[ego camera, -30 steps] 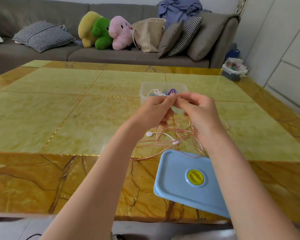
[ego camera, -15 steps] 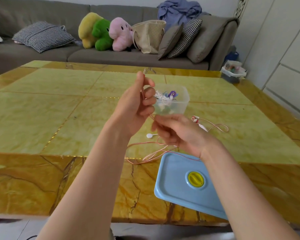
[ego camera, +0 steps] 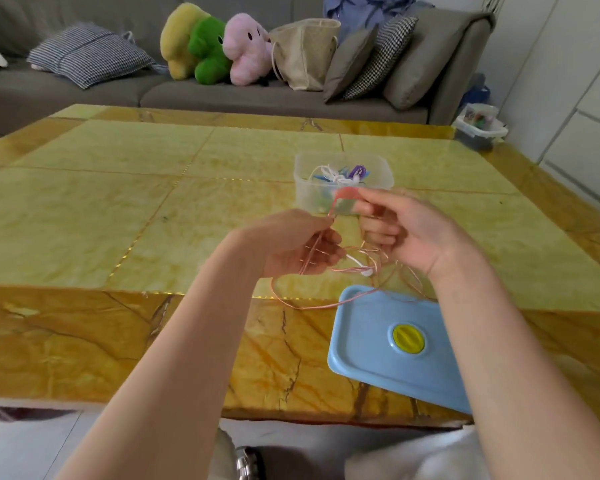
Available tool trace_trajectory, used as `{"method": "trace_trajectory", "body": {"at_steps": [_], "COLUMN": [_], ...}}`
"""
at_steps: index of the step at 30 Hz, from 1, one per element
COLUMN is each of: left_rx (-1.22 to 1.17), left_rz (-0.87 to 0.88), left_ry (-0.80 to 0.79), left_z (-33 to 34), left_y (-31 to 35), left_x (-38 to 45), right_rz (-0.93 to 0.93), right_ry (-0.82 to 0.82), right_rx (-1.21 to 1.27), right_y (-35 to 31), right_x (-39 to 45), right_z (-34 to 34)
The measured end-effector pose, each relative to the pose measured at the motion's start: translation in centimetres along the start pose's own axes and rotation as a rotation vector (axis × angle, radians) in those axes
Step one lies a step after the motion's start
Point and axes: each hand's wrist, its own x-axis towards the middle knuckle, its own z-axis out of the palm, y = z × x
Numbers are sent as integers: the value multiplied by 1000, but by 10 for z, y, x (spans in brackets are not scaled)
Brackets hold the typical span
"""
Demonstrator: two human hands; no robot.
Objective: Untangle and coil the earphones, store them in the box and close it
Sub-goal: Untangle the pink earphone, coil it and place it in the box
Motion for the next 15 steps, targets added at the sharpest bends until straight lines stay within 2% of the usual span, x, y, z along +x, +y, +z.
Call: {"method": "trace_trajectory", "body": {"at_steps": [4, 9, 15], "left_rx": [-183, -628, -982], "left_rz": [68, 240, 433], "left_ry": [75, 53, 20], "left_z": [-4, -11, -13], "left_y": [-4, -6, 5], "left_x": [10, 26, 27], "right_rz": [-68, -143, 40], "right_ry": [-79, -107, -236], "right_rx": [-127, -153, -411], "right_y": [-7, -14, -1], "right_x": [-4, -14, -20], "right_z": [12, 8, 10]}}
